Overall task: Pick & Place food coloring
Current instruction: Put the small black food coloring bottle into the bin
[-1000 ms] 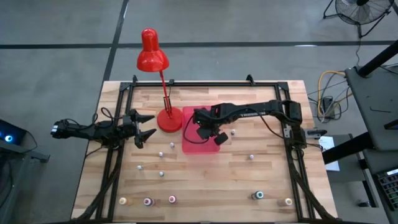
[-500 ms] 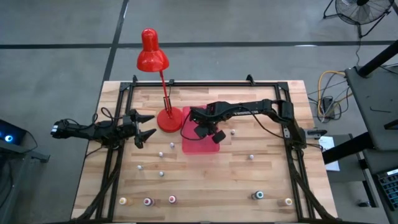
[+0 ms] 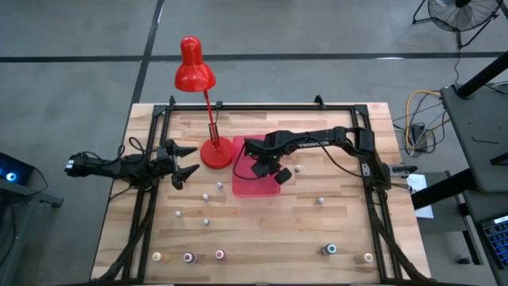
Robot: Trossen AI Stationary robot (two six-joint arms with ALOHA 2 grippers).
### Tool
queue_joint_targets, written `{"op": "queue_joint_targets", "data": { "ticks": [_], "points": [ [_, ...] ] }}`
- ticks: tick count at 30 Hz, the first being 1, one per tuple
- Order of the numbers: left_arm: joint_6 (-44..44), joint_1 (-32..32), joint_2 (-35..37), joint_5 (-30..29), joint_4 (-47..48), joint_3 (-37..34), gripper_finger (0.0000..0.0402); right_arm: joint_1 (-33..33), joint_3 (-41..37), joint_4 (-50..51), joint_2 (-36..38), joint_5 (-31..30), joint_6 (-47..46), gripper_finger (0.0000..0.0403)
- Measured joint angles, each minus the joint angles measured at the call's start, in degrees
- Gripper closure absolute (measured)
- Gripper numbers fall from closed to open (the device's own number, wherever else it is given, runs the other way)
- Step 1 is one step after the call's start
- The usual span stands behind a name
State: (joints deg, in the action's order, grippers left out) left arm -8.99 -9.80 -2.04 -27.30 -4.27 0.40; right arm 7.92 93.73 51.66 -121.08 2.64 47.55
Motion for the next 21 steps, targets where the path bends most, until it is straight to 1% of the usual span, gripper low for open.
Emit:
{"op": "queue_joint_targets", "data": {
  "ticks": [8,17,21],
  "points": [
    [0.0,0.02,0.0,0.0,0.02,0.0,0.0087,0.11,0.97,0.39,-2.38,0.37,0.75,0.034],
    [0.02,0.06,0.0,0.02,0.0,0.0,0.0087,0.24,1.75,0.07,-2.58,0.37,-0.06,0.0339],
    [0.0,0.04,0.0,0.02,0.01,0.0,0.0087,0.24,1.75,0.03,-2.58,0.35,-0.77,0.0326]
  ]
}}
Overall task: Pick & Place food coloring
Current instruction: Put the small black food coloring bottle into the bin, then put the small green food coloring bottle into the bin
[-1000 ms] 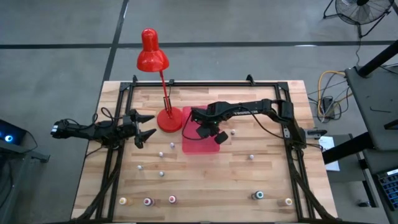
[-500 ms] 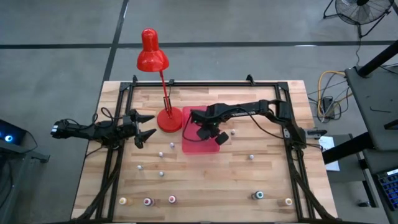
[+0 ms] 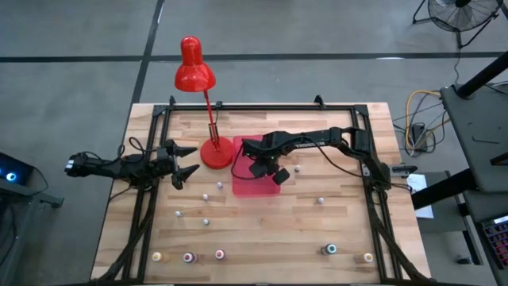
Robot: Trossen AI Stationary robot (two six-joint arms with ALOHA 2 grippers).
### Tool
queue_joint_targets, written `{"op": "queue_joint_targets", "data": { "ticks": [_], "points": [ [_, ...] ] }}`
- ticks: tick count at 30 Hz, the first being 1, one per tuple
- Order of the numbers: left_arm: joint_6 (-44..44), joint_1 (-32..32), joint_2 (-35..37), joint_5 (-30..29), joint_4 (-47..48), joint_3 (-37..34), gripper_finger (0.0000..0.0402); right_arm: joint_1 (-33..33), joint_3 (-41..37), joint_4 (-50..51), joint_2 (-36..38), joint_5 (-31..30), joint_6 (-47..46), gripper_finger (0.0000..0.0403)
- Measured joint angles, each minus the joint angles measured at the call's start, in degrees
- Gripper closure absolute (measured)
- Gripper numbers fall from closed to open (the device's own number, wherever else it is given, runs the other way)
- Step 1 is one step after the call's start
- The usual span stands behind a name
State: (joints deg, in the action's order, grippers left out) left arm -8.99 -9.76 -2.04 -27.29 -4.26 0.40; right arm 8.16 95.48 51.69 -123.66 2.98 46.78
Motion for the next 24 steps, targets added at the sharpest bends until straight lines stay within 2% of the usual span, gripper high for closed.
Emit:
{"op": "queue_joint_targets", "data": {
  "ticks": [9,18,24],
  "points": [
    [0.02,0.0,0.0,0.0,-0.01,0.0,0.0087,0.0,1.21,1.77,0.0,-0.09,-1.67,0.0261],
    [0.0,0.0,0.0,-0.02,-0.01,0.0,0.0087,-0.25,7.43,5.93,1.09,-0.2,-5.42,0.0201],
    [0.01,0.0,0.0,-0.02,-0.01,0.0,0.0087,-1.75,8.71,6.58,5.4,-7.46,-16.62,0.0166]
  ]
}}
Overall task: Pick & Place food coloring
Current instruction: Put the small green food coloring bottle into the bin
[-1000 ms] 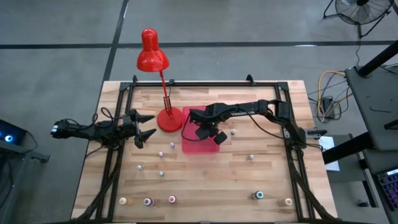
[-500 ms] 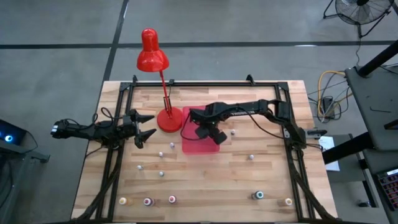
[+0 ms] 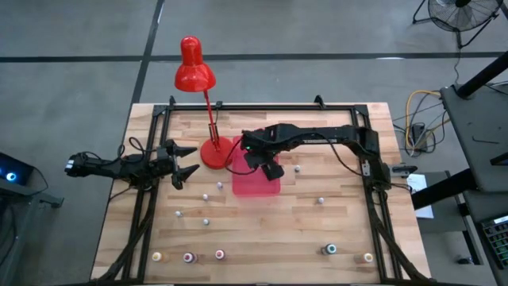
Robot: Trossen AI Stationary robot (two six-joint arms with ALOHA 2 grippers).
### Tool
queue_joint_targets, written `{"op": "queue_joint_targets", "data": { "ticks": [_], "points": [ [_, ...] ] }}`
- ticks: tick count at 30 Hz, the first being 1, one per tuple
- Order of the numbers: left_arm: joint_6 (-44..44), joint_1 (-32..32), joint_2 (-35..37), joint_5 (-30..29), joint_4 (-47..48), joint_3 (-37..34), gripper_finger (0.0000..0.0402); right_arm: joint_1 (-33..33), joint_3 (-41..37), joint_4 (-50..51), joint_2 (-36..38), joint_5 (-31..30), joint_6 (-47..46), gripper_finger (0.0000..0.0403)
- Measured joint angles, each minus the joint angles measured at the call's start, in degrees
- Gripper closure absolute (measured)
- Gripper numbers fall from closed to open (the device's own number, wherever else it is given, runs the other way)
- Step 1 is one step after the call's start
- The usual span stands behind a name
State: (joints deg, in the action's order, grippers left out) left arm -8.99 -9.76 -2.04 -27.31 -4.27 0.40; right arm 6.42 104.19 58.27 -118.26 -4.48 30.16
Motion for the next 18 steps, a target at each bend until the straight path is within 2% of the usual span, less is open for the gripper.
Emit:
{"op": "queue_joint_targets", "data": {
  "ticks": [7,18],
  "points": [
    [0.02,-0.04,0.0,0.01,0.01,0.0,0.0087,-0.81,-6.99,-0.08,8.32,-1.54,-23.2,0.0127],
    [0.02,-0.04,0.01,0.01,0.0,0.0,0.0087,-4.04,-28.65,-2.87,24.95,-1.09,-56.76,0.0104]
  ]
}}
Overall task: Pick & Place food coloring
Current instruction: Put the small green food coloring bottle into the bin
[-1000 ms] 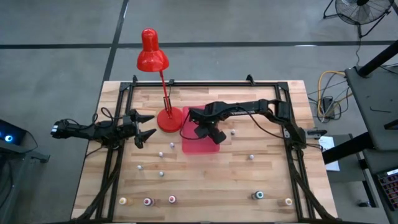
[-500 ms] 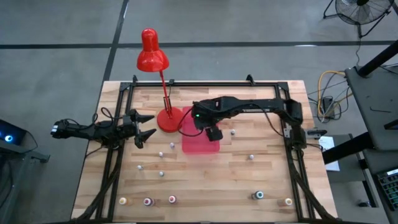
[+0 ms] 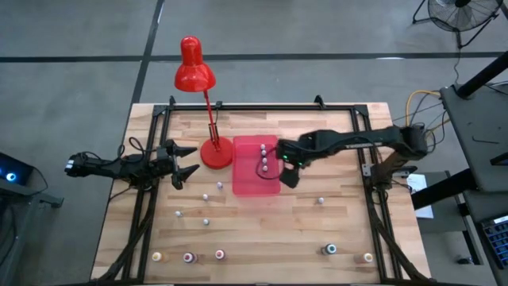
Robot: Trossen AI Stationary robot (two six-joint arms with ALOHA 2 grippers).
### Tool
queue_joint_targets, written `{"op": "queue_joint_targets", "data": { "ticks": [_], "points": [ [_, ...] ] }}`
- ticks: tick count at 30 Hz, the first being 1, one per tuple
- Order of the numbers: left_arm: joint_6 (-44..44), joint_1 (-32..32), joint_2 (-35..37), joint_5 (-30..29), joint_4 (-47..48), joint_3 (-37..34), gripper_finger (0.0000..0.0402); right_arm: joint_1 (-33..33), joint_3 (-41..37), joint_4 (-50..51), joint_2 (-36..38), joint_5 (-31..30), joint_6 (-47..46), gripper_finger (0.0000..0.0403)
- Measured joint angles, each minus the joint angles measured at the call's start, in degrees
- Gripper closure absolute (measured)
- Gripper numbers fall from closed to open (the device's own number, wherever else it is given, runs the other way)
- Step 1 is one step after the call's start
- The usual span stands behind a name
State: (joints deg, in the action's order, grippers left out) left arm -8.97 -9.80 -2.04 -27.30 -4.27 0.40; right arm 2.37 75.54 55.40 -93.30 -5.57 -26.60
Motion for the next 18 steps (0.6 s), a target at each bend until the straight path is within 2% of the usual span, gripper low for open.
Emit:
{"op": "queue_joint_targets", "data": {
  "ticks": [8,18],
  "points": [
    [-0.01,0.02,-0.01,-0.01,-0.01,0.01,0.0087,-4.68,-12.63,-2.22,8.66,1.84,-21.22,0.0103],
    [0.0,0.05,0.0,0.01,0.0,0.0,0.0087,-12.68,-24.66,-4.07,15.22,1.52,-39.7,0.0103]
  ]
}}
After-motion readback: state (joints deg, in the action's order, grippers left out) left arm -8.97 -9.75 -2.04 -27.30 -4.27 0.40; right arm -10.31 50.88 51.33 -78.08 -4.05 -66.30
